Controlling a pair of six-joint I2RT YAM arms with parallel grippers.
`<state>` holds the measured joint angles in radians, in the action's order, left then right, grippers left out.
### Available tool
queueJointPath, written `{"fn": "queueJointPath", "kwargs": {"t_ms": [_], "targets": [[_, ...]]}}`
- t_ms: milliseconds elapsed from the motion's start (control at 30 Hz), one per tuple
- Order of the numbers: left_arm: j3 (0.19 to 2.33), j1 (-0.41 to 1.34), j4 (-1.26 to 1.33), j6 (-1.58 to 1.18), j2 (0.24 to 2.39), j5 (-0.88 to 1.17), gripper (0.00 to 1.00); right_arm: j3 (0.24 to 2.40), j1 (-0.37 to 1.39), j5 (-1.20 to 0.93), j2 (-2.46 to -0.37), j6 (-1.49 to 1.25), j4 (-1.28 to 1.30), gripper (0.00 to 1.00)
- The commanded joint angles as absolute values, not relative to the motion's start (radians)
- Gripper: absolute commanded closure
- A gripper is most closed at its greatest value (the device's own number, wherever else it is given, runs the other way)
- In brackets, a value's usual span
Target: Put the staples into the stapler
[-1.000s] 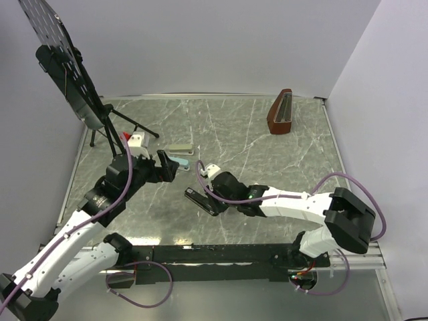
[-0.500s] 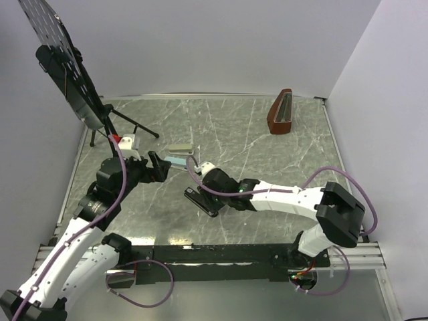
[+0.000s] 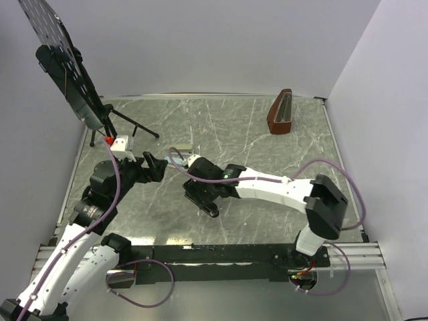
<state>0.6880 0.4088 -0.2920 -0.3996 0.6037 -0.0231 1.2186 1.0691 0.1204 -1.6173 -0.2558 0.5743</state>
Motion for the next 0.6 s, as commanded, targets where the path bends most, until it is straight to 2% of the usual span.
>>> {"fn": "queueJointPath", "kwargs": {"t_ms": [0, 100, 200, 300, 333, 400, 433, 533, 567], "targets": [[0.686, 0.397, -0.247, -0.379, 0.586, -0.018, 0.01, 1.279, 1.072, 0.113, -1.710, -0.242, 0.640, 0.24], [0.683, 0.394, -0.245, -0.382, 0.584, -0.009, 0.01, 1.310, 1.072, 0.110, -1.762, -0.245, 0.663, 0.26], [0.683, 0.393, -0.244, -0.380, 0.581, -0.009, 0.01, 1.315, 1.072, 0.110, -1.782, -0.252, 0.669, 0.35], [0.681, 0.393, -0.244, -0.380, 0.577, -0.009, 0.00, 1.312, 1.071, 0.110, -1.772, -0.250, 0.667, 0.49], [0.681, 0.391, -0.244, -0.380, 0.575, -0.009, 0.01, 1.310, 1.072, 0.103, -1.767, -0.244, 0.664, 0.60], [0.681, 0.391, -0.245, -0.379, 0.575, -0.008, 0.01, 1.309, 1.069, 0.103, -1.752, -0.239, 0.667, 0.71], [0.681, 0.391, -0.245, -0.377, 0.574, -0.008, 0.01, 1.310, 1.069, 0.109, -1.749, -0.236, 0.672, 0.81], [0.681, 0.391, -0.245, -0.379, 0.569, -0.009, 0.01, 1.316, 1.065, 0.120, -1.727, -0.233, 0.689, 0.92], [0.681, 0.391, -0.247, -0.379, 0.568, -0.009, 0.01, 1.319, 1.062, 0.121, -1.717, -0.232, 0.692, 0.94]]}}
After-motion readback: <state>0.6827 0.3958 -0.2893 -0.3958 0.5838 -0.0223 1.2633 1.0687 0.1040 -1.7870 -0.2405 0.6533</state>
